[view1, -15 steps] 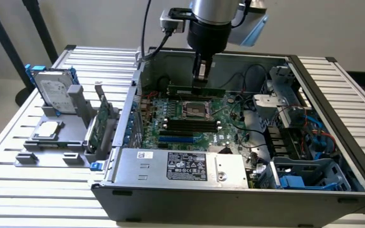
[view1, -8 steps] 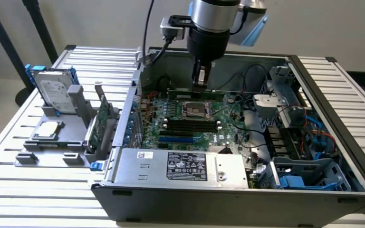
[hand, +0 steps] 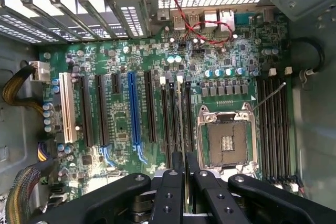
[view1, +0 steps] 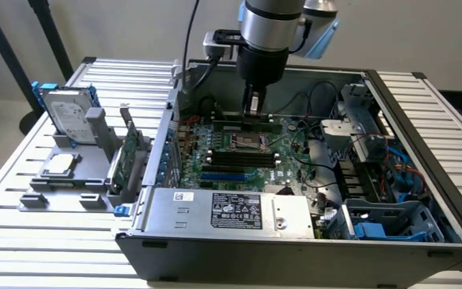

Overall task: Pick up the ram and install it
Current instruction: 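Insert the ram into the slot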

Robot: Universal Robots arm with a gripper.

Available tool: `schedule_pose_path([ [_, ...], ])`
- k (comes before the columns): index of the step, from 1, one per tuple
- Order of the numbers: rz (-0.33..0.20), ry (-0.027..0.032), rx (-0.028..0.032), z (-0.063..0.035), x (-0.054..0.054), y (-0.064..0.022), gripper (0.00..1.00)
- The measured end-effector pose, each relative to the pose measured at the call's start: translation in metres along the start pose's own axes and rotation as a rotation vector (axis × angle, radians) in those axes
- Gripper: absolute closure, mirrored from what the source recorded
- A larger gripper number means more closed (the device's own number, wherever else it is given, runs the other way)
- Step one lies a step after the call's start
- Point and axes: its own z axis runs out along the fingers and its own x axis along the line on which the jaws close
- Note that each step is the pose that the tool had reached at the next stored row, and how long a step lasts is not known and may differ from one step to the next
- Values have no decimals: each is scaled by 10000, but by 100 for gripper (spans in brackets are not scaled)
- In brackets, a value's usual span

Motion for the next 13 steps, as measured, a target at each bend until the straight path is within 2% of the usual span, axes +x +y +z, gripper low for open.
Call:
schedule_pose_path([
  [13, -1, 1, 0, 234, 53, -20, 86],
])
